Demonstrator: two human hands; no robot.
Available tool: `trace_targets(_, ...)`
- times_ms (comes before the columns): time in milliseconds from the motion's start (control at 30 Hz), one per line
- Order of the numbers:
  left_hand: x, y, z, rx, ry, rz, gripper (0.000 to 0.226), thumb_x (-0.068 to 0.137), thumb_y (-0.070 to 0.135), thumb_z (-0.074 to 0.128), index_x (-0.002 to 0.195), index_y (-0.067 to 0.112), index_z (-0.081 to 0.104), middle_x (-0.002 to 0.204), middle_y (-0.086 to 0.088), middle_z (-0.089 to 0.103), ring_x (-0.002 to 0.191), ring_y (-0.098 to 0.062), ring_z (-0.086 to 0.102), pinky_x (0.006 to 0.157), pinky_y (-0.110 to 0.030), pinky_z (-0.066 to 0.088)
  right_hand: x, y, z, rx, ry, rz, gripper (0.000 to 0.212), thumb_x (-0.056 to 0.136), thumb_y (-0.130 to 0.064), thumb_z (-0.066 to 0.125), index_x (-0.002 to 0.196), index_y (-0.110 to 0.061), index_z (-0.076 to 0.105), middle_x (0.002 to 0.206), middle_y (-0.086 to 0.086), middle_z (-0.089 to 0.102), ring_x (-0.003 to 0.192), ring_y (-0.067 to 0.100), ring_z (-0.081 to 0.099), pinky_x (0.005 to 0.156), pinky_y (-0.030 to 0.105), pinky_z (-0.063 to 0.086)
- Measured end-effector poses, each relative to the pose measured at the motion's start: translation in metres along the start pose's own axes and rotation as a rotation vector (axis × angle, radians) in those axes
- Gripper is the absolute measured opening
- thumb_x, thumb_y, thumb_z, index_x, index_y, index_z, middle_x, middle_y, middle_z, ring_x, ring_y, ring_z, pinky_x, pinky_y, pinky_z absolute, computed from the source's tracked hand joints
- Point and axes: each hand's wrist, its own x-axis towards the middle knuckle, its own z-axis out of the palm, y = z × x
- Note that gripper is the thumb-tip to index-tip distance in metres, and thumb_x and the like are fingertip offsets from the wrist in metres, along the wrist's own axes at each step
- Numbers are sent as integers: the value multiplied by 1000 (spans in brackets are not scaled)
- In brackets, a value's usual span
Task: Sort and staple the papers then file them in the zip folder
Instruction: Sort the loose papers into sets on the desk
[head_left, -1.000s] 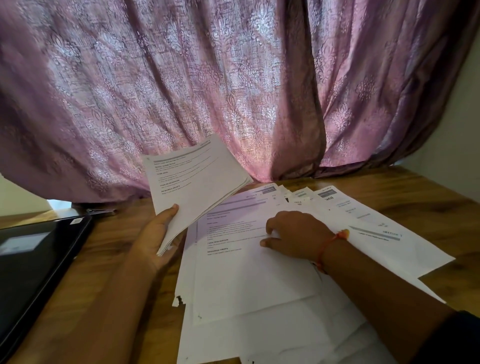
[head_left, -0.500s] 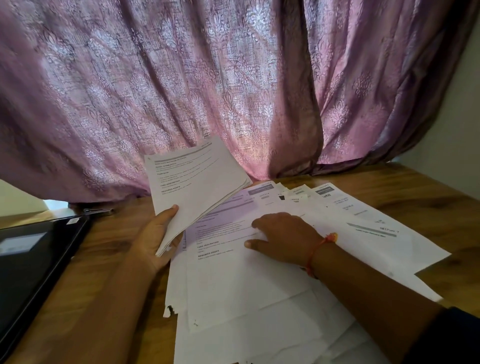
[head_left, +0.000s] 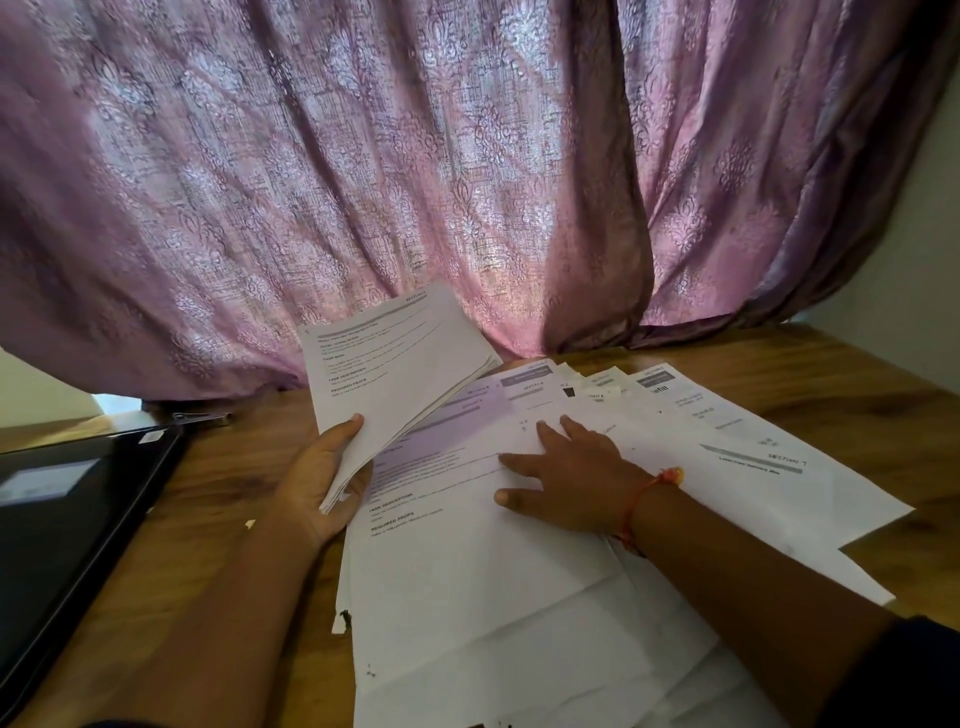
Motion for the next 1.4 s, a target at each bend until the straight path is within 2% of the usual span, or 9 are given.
trace_targets(133, 0, 1, 0, -11, 24, 2, 18, 96, 13, 65, 113, 12, 66, 90, -6, 78, 68, -13, 74, 50, -19, 57, 2, -1, 2, 30, 19, -28, 71, 87, -80, 19, 151, -49, 14, 165, 1, -2, 151, 32, -6, 118, 55, 1)
trace_targets(300, -2, 2, 2, -15, 34, 17, 15, 96, 13, 66, 111, 12, 67, 87, -3, 78, 64, -10, 72, 51, -17, 57, 3, 1, 0, 27, 78, 12, 77, 90, -76, 16, 153, -33, 21, 165, -3, 1, 151, 28, -4, 119, 54, 2)
trace_targets(467, -4, 2, 4, 19, 43, 29, 12, 96, 13, 66, 108, 14, 68, 83, -1, 78, 61, -9, 71, 44, -18, 54, 0, 0, 0, 56, 26, -1, 71, 89, -77, 16, 152, -46, 16, 165, 2, 0, 151, 31, -6, 118, 54, 0)
trace_targets(567, -4, 2, 3, 30, 44, 37, 13, 96, 13, 66, 109, 14, 68, 84, -2, 78, 62, -9, 71, 45, -18, 54, 2, 3, 0, 51, 103, 52, 74, 89, -77, 16, 153, -41, 16, 165, 2, 4, 151, 31, -3, 119, 54, 2)
trace_targets(667, -4, 2, 3, 30, 40, 35, 15, 95, 13, 67, 110, 14, 69, 86, -2, 78, 64, -9, 71, 46, -17, 54, 3, 5, 0, 23, 74, 63, 71, 89, -77, 15, 151, -42, 23, 165, 2, 3, 151, 31, -5, 118, 56, 0)
trace_targets(967, -6, 1, 4, 45, 61, 30, 10, 96, 14, 66, 106, 13, 68, 82, -2, 78, 63, -10, 71, 47, -17, 55, 4, 13, 1, 70, 36, 71, 69, 89, -77, 11, 151, -48, 12, 165, 1, 0, 151, 30, -8, 118, 55, -2)
trace_targets(1100, -6, 2, 3, 40, 31, 20, 13, 97, 13, 64, 109, 14, 67, 83, -2, 78, 61, -9, 71, 44, -18, 54, 6, 18, 0, 18, 72, 144, 75, 90, -75, 8, 153, -36, 21, 165, 2, 4, 151, 31, -4, 119, 56, 1)
trace_targets(1267, -5, 1, 3, 46, 26, 12, 15, 96, 14, 65, 112, 14, 67, 84, -3, 78, 61, -11, 72, 43, -19, 54, 0, 14, -10, 98, 93, 110, 68, 92, -72, 14, 142, -37, 44, 164, 0, 13, 151, 29, 1, 118, 54, 4)
trace_targets(1400, -6, 1, 4, 58, 25, 2, 14, 97, 15, 65, 111, 13, 67, 80, -3, 77, 58, -11, 71, 41, -19, 52, -4, 16, -11, 99, 91, 136, 70, 94, -70, 17, 150, -31, 30, 163, 1, 16, 151, 28, 4, 119, 52, 8)
